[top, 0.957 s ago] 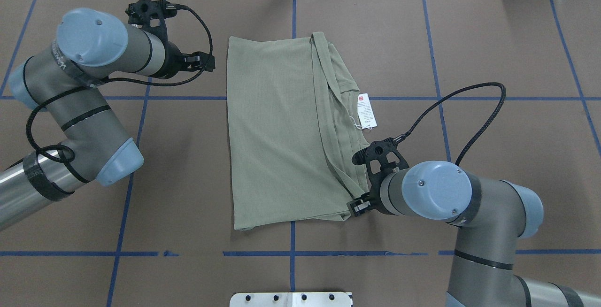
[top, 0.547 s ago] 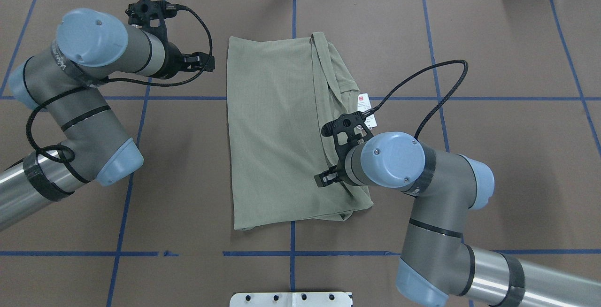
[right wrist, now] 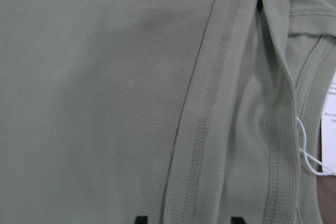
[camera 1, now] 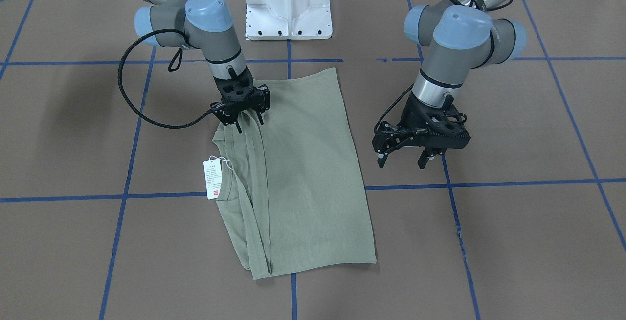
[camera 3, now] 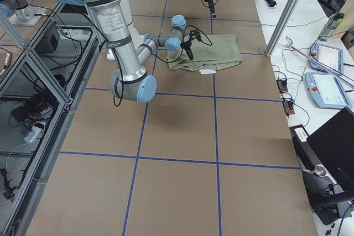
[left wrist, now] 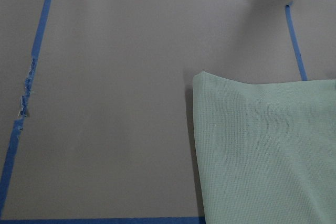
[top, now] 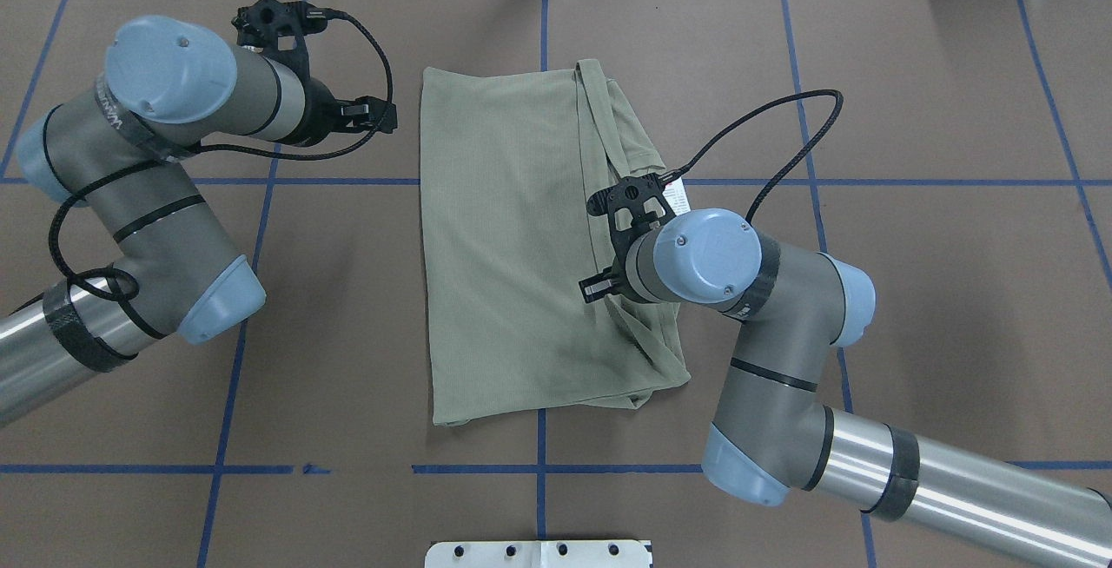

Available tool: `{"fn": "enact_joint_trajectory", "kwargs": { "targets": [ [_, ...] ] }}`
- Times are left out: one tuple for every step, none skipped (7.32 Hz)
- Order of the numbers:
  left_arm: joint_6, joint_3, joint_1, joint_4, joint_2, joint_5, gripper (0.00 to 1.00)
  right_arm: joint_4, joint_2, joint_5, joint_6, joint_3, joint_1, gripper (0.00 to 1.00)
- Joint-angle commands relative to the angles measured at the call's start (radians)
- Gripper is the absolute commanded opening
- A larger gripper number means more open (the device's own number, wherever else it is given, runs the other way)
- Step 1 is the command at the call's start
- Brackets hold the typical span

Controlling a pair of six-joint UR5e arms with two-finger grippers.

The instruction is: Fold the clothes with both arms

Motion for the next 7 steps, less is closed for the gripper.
{"fn": "enact_joint_trajectory", "kwargs": {
  "targets": [
    [0.001, 0.017, 0.0, -0.025, 0.0, 0.0, 1.0, 0.018, 0.026, 0.008, 0.001, -0.037, 0.001, 0.44],
    [0.001, 0.025, 0.0, -0.036, 0.0, 0.0, 1.0, 0.018, 0.025, 0.013, -0.002, -0.037, 0.001, 0.4],
    [0.001, 0.023, 0.0, -0.035, 0.0, 0.0, 1.0, 0.018, 0.019, 0.014, -0.005, -0.037, -0.004, 0.35],
    [0.001, 0.023, 0.0, -0.036, 0.0, 0.0, 1.0, 0.018, 0.012, 0.014, -0.005, -0.034, -0.01, 0.35],
    [-0.001, 0.023, 0.0, -0.035, 0.0, 0.0, 1.0, 0.02, 0.009, 0.014, -0.005, -0.032, -0.018, 0.35],
    [0.001, 0.023, 0.0, -0.035, 0.0, 0.0, 1.0, 0.02, 0.008, 0.014, -0.005, -0.03, -0.024, 0.35],
    [-0.001, 0.023, 0.0, -0.036, 0.0, 0.0, 1.0, 0.02, 0.006, 0.016, -0.005, -0.029, -0.025, 0.31]
  ]
}}
